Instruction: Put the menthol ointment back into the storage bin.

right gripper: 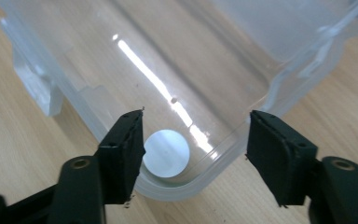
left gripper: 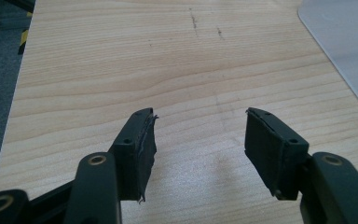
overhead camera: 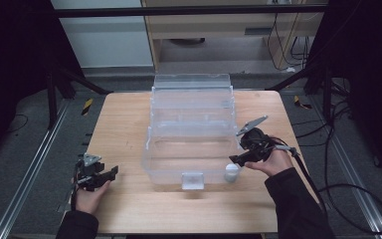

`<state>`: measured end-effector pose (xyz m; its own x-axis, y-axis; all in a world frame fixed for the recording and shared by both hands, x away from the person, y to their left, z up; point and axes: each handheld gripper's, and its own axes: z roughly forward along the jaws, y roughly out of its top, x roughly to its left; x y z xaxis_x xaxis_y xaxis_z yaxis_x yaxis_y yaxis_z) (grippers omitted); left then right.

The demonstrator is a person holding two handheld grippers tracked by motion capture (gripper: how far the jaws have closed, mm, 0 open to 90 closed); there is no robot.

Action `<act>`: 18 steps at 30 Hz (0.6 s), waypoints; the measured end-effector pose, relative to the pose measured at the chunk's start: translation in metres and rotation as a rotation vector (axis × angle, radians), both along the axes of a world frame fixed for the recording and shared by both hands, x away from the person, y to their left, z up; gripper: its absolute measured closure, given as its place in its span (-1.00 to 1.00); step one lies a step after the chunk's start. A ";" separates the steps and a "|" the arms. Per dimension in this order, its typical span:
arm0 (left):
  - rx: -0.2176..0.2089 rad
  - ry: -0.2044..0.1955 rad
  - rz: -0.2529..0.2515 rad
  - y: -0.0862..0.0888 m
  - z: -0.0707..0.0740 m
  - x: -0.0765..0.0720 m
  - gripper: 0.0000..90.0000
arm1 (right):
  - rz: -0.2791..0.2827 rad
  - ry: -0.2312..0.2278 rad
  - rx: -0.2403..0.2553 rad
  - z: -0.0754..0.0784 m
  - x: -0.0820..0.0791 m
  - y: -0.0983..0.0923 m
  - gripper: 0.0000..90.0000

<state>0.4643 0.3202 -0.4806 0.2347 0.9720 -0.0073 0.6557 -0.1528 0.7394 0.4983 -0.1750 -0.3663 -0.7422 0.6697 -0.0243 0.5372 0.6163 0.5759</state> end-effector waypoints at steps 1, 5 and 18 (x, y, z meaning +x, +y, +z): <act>0.000 0.000 0.000 0.000 0.000 0.000 -0.05 | -0.014 -0.022 0.019 0.001 -0.003 -0.004 -0.22; -0.001 -0.001 -0.008 0.000 0.001 0.000 -0.01 | -0.075 -0.087 0.094 0.001 -0.011 -0.022 -0.34; -0.016 0.000 -0.017 0.000 0.002 -0.001 0.22 | -0.269 -0.245 0.299 -0.031 -0.036 -0.080 -0.32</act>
